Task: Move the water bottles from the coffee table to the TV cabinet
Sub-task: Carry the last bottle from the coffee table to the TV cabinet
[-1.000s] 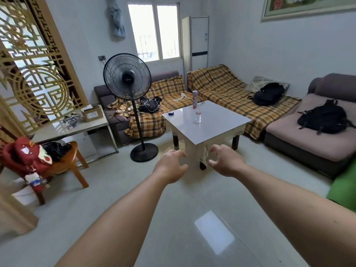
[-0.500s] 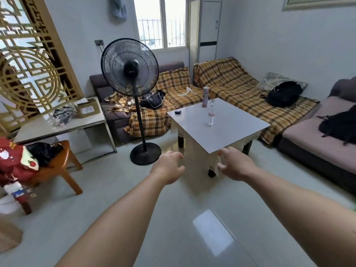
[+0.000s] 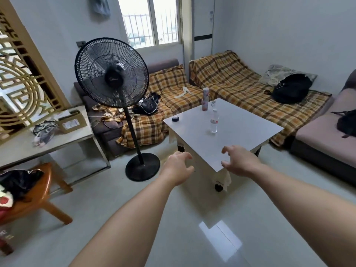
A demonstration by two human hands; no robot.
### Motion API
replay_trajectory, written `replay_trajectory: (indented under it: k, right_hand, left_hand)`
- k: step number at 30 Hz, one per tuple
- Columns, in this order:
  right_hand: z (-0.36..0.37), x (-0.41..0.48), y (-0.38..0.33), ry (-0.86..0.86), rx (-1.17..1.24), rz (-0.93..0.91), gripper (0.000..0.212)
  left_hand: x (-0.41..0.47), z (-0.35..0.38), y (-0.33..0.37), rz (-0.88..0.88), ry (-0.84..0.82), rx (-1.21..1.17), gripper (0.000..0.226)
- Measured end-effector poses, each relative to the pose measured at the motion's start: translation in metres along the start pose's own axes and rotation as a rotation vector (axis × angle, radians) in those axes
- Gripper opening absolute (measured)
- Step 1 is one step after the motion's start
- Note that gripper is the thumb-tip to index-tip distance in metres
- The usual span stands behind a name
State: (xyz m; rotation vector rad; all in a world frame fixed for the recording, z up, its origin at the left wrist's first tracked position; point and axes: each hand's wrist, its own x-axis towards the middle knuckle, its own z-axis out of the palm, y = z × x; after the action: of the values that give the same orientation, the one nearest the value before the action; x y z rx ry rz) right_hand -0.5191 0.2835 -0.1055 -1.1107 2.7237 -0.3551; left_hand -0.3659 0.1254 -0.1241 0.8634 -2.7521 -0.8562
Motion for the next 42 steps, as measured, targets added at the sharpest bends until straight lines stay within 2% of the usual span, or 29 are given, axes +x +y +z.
replay_trajectory:
  k: [14,25,29,37,42]
  right_hand:
    - [-0.037,0.237,0.041,-0.003,0.028,0.044,0.043]
    - [-0.048,0.411,0.042,-0.055,-0.128,0.117,0.04]
    - [-0.043,0.463,0.041,-0.048,-0.092,0.171,0.039]
    - [-0.008,0.541,0.079,-0.116,-0.069,0.269,0.043]
    - [0.013,0.596,0.114,-0.13,0.0,0.294,0.037]
  left_hand:
    - [0.247,-0.016,0.015,0.0,-0.061,-0.012,0.037]
    - [0.447,-0.028,-0.038,0.07,-0.217,0.051,0.041]
    - [0.51,-0.029,-0.039,0.106,-0.226,0.014,0.038]
    - [0.594,0.011,-0.033,0.123,-0.302,0.027,0.038]
    - [0.64,0.045,-0.016,0.133,-0.319,0.074,0.039]
